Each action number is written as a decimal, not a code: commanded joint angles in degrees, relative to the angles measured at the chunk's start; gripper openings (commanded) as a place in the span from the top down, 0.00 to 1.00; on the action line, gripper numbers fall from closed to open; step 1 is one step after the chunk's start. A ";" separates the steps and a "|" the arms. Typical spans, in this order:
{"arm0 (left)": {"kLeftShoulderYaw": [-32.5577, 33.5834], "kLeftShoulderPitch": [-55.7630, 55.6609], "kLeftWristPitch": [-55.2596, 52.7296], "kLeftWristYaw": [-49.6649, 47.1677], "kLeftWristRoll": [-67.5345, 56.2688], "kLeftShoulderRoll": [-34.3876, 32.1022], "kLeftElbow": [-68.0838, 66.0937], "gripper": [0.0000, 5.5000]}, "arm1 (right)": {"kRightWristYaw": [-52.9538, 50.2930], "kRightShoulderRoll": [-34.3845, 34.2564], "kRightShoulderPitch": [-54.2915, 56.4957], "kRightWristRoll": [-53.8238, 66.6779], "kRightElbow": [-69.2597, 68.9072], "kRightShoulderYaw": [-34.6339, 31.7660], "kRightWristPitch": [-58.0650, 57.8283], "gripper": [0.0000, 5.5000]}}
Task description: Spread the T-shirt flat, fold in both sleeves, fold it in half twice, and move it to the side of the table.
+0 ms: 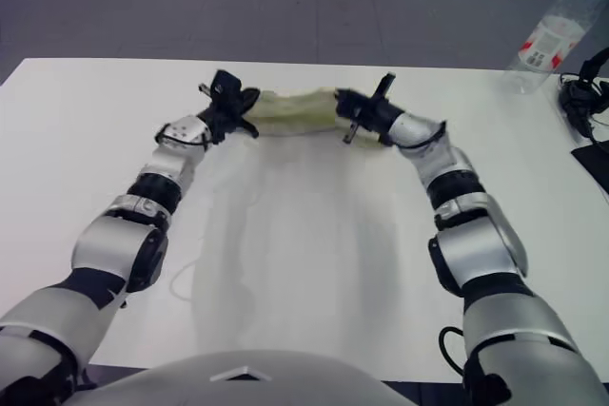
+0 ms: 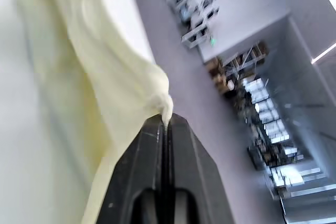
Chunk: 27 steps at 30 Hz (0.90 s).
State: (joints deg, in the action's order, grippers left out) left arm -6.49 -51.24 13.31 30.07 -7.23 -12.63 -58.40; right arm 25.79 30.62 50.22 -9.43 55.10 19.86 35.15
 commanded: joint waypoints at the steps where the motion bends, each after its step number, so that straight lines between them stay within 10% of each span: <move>1: 0.54 7.71 -8.38 11.10 -5.00 -4.92 22.66 1.00 | 14.16 6.71 -6.69 10.52 -20.30 -5.01 -5.70 1.00; 14: 8.98 61.95 -26.66 41.21 -21.73 -42.61 100.78 1.00 | 42.24 40.44 -51.39 32.79 -82.24 -18.45 -29.77 1.00; 27: -11.68 71.69 -28.71 32.43 -6.89 -36.29 90.74 1.00 | 43.89 38.32 -68.71 14.12 -87.61 -5.80 -31.99 1.00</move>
State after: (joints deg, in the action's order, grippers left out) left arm -16.08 20.77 -14.60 63.79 -16.27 -49.84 33.65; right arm 69.14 69.78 -18.24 5.98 -32.55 12.21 3.80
